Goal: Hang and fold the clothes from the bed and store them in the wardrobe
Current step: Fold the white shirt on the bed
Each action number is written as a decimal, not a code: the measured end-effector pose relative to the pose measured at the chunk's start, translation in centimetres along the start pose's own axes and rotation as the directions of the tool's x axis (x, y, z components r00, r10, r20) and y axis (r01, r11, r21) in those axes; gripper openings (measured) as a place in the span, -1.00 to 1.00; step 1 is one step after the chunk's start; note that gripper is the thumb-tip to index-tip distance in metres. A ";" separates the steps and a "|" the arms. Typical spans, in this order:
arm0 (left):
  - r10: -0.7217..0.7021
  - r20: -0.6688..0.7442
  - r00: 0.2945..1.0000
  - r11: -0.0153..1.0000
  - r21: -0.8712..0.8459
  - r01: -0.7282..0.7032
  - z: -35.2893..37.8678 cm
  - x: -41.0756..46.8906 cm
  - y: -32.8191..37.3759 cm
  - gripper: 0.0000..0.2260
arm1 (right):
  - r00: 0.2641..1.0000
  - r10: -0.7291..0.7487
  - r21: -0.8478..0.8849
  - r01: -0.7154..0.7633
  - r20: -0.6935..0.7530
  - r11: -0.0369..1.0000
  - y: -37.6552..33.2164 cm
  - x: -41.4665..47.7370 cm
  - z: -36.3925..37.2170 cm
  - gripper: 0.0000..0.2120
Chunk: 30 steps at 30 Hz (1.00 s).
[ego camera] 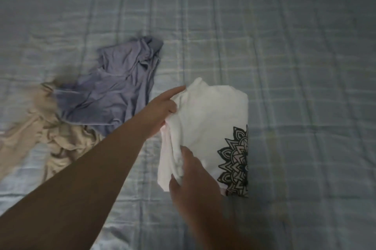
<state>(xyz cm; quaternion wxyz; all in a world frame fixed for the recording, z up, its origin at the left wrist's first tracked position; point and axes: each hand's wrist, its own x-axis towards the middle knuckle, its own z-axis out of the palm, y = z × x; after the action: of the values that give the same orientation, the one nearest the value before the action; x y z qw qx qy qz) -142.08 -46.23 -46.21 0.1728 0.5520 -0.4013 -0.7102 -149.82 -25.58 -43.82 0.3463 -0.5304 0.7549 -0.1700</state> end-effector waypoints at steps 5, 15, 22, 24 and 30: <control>0.059 -0.086 0.995 0.936 0.351 -0.025 -4.8 0.4 -5.3 -0.47 | 0.990 0.058 -0.113 -0.043 0.130 0.993 -0.7 0.9 5.3 -0.25; 0.208 -0.250 0.946 0.873 0.483 -0.065 -4.1 -4.5 -8.4 -0.37 | 0.982 -0.011 -0.099 -0.008 -0.191 0.995 2.2 1.9 1.3 -0.64; 0.611 0.179 0.771 0.264 0.872 -0.412 1.8 -9.5 -10.5 -0.50 | 0.919 -0.281 -0.314 0.190 -0.278 0.930 6.5 3.7 -2.1 -0.62; 0.548 0.246 0.799 0.173 0.902 -0.396 3.4 -9.1 -11.8 -0.50 | 0.937 -0.285 -0.406 0.184 -0.203 0.895 8.1 4.1 -1.8 -0.56; 0.508 0.275 0.816 0.035 0.940 -0.338 3.2 -8.6 -18.2 -0.48 | 0.932 -0.363 -0.553 0.315 0.024 0.772 15.3 2.4 0.0 -0.42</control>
<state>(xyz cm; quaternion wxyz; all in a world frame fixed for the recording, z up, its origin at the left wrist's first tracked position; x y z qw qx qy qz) -138.63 -27.84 -54.25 0.0133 0.4333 -0.8854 -0.1679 -160.74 -22.02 -54.15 0.1117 -0.7265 0.6774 -0.0288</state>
